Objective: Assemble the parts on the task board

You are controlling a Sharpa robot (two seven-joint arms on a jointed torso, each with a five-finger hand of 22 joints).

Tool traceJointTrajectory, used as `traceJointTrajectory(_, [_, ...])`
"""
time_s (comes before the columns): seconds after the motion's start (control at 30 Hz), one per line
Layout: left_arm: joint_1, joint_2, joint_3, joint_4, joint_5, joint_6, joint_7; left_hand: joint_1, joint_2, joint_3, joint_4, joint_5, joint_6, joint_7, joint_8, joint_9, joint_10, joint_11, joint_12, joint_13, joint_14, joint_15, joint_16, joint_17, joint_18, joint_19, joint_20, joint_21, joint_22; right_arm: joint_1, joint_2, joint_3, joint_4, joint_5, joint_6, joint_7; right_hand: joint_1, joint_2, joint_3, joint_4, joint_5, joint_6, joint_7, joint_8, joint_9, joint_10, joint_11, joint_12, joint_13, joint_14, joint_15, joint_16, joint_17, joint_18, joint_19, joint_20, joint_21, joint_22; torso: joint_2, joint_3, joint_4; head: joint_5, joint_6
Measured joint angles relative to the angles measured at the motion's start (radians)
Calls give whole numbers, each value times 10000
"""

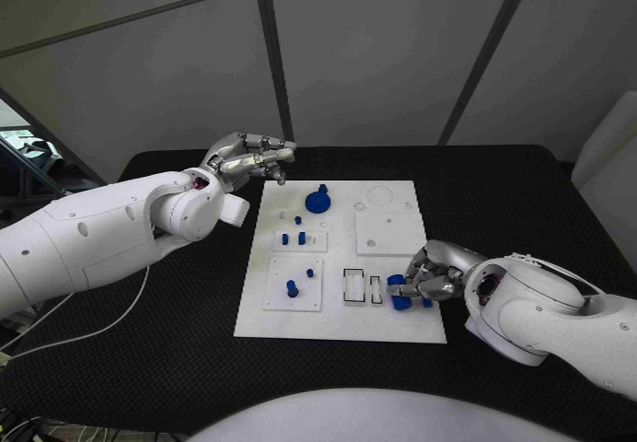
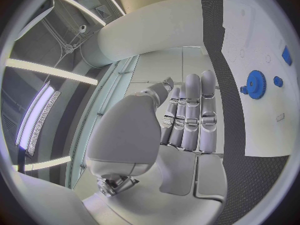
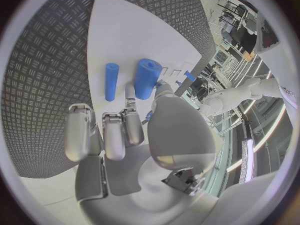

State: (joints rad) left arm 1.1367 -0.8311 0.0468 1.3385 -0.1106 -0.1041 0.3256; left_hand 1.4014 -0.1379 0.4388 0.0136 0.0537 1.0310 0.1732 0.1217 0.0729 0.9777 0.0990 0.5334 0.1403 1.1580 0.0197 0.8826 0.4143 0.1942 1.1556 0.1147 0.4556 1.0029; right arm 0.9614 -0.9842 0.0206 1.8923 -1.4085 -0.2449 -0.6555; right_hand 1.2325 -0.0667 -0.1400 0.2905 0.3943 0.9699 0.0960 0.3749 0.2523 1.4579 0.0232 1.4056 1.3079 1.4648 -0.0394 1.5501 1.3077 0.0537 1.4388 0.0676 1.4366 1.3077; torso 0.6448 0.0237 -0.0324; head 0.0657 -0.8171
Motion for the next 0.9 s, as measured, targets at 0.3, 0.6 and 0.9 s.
traceJointTrajectory(0.3, [0, -39, 0, 9, 0, 0, -2, 0, 0, 0, 0, 0, 0, 0, 0, 0, 0, 0, 0, -5, 0, 0, -19, 1, 0, 0, 0, 0, 0, 3, 123, -66, 23, -399, -34, 69, 628, 305, 99, -155, 455, 43, -78, 176, 208, 74, -74, 49, 0, 2, -74, 0, -1, 1, 53, -53, 69, -1, 1, -3, 0, 14, -16])
traceJointTrajectory(0.6, [0, -54, -1, 14, 0, -1, -3, 0, 0, 0, 0, 0, 0, 0, 0, 0, 0, 0, 0, -10, 0, 0, -34, -7, 1, 0, 0, 0, -9, -82, 5, -151, 176, -301, -685, 80, 823, 500, -6, -51, 1327, 123, -138, 171, 322, 53, -130, 206, -1, 3, -145, 46, -2, 1, 126, -126, 153, -2, -6, 1, -12, 37, -5])
traceJointTrajectory(0.9, [0, -46, -1, 8, 0, 0, -8, 1, 0, 0, 0, 0, 0, 0, 0, 0, 0, 0, 0, -10, 0, 0, -34, -7, 0, 0, 0, 0, -8, -113, -157, -177, 555, 352, -1602, 214, 752, 571, -89, -21, 1555, 157, -105, 229, 322, 86, -166, 598, -1, 5, -147, 153, -2, 2, 233, -158, 341, -2, -12, -8, -5, 24, 37])
